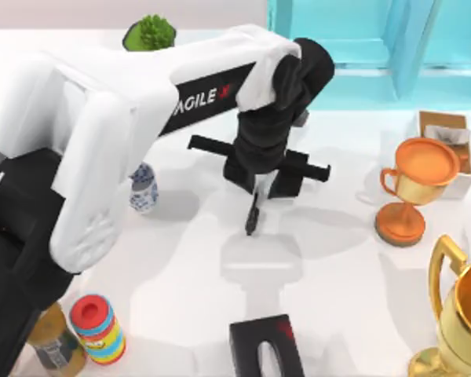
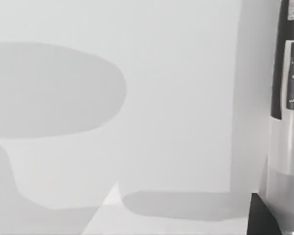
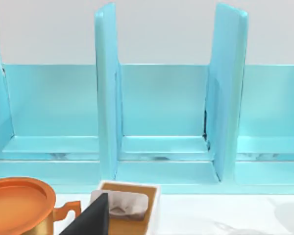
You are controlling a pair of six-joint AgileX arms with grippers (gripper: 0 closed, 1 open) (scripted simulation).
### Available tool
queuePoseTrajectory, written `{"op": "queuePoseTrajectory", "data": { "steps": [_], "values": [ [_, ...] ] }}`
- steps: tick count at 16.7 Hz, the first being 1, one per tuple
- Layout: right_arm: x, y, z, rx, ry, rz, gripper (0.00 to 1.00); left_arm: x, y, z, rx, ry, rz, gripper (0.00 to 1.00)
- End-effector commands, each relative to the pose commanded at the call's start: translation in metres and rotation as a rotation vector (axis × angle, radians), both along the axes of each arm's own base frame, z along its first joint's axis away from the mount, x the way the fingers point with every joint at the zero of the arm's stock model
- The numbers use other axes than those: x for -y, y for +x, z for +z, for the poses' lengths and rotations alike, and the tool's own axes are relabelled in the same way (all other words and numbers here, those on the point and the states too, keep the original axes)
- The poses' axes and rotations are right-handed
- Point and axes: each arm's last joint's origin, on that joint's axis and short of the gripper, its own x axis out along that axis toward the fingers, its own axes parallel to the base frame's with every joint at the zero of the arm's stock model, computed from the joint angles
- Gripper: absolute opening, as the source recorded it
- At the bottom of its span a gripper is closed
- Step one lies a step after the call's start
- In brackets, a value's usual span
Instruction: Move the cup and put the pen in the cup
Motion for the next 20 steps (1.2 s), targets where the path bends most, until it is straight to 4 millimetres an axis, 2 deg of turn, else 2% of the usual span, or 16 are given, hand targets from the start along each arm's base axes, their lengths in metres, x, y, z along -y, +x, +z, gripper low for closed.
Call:
{"op": "queuePoseTrajectory", "data": {
  "steps": [1, 3, 5, 8, 10, 13, 20],
  "values": [
    [0.000, 0.000, 0.000, 0.000, 0.000, 0.000, 1.00, 0.010, -0.005, 0.031, 0.024, -0.084, 0.001, 0.00],
    [0.000, 0.000, 0.000, 0.000, 0.000, 0.000, 1.00, 0.010, -0.009, 0.035, 0.021, -0.084, 0.005, 0.00],
    [0.000, 0.000, 0.000, 0.000, 0.000, 0.000, 1.00, 0.012, -0.023, 0.050, 0.019, -0.082, 0.010, 0.00],
    [0.000, 0.000, 0.000, 0.000, 0.000, 0.000, 1.00, 0.012, -0.058, 0.096, 0.038, -0.096, 0.010, 0.00],
    [0.000, 0.000, 0.000, 0.000, 0.000, 0.000, 1.00, 0.010, -0.083, 0.119, 0.038, -0.099, 0.006, 0.00],
    [0.000, 0.000, 0.000, 0.000, 0.000, 0.000, 1.00, 0.008, -0.104, 0.131, 0.025, -0.084, 0.002, 0.00],
    [0.000, 0.000, 0.000, 0.000, 0.000, 0.000, 1.00, 0.007, -0.102, 0.130, 0.045, -0.098, -0.003, 0.00]
  ]
}}
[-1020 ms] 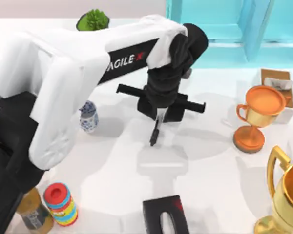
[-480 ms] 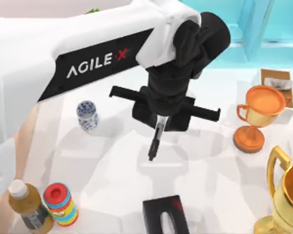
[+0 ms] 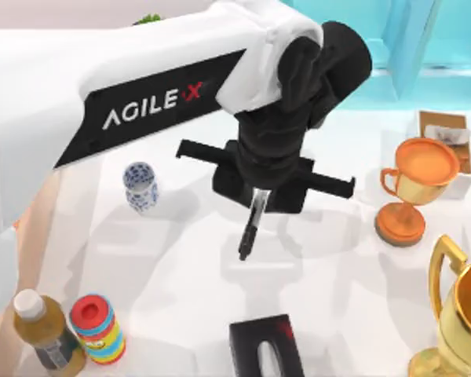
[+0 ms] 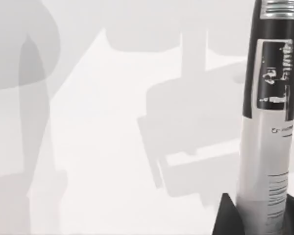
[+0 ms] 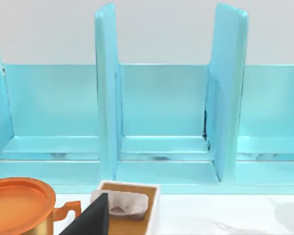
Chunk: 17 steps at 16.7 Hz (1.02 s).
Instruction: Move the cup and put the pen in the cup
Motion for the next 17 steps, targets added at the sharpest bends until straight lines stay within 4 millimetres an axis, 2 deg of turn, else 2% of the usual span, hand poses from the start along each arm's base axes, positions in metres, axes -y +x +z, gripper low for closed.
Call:
{"op": "queuePoseTrajectory", "data": {
  "steps": [5, 9, 13, 17],
  "values": [
    [0.000, 0.000, 0.000, 0.000, 0.000, 0.000, 1.00, -0.005, 0.007, -0.007, 0.147, -0.093, -0.033, 0.00],
    [0.000, 0.000, 0.000, 0.000, 0.000, 0.000, 1.00, -0.017, 0.013, -0.024, 0.334, -0.191, -0.062, 0.00],
    [0.000, 0.000, 0.000, 0.000, 0.000, 0.000, 1.00, -0.041, 0.011, -0.044, 0.570, -0.284, -0.086, 0.00],
    [0.000, 0.000, 0.000, 0.000, 0.000, 0.000, 1.00, -0.081, -0.005, -0.052, 0.851, -0.360, -0.089, 0.00]
  ]
}}
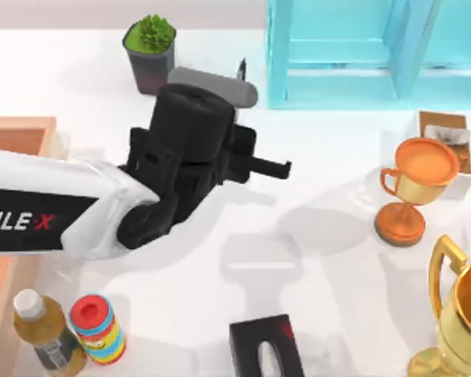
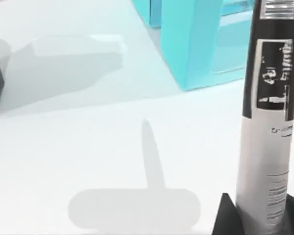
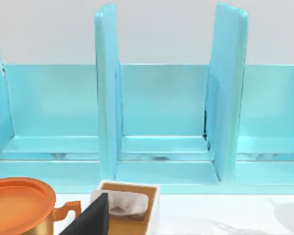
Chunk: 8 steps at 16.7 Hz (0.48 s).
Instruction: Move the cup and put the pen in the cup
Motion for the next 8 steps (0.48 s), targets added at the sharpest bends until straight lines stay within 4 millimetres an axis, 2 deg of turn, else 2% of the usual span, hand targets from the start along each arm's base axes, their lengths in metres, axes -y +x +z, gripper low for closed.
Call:
{"op": "queuePoseTrajectory", "data": {
  "steps": [5, 8],
  "values": [
    [0.000, 0.000, 0.000, 0.000, 0.000, 0.000, 1.00, -0.056, -0.037, 0.008, 0.343, -0.098, 0.062, 0.00],
    [0.000, 0.000, 0.000, 0.000, 0.000, 0.000, 1.00, -0.083, -0.060, 0.015, 0.496, -0.135, 0.107, 0.00]
  ]
}}
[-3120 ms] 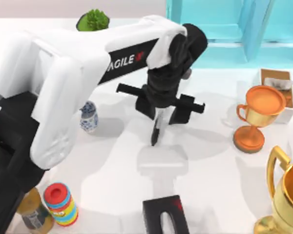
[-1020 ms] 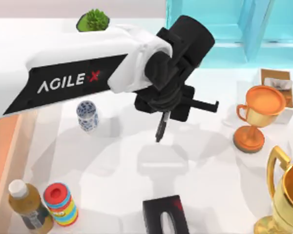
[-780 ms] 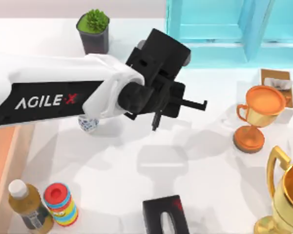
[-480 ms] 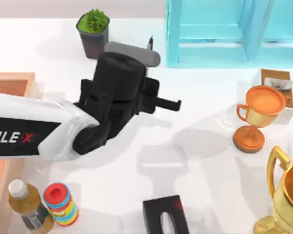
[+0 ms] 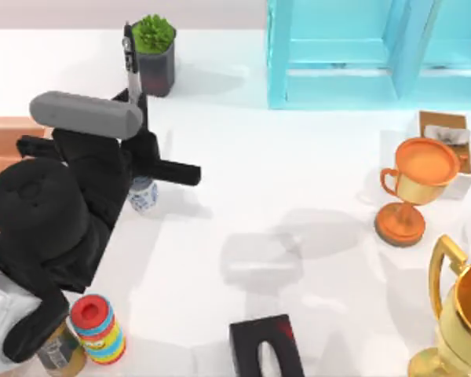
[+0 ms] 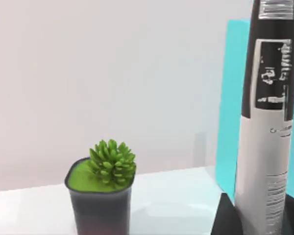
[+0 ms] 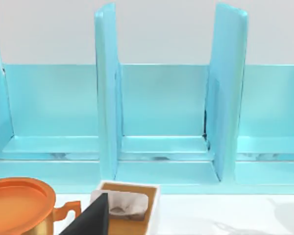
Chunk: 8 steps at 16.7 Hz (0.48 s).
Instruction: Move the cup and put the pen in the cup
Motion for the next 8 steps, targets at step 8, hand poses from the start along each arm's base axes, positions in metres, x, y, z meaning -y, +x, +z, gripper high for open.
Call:
{"op": "queuePoseTrajectory", "data": {
  "steps": [8],
  "values": [
    [0.000, 0.000, 0.000, 0.000, 0.000, 0.000, 1.00, -0.021, -0.021, 0.005, 0.115, -0.030, 0.041, 0.00]
  ]
}}
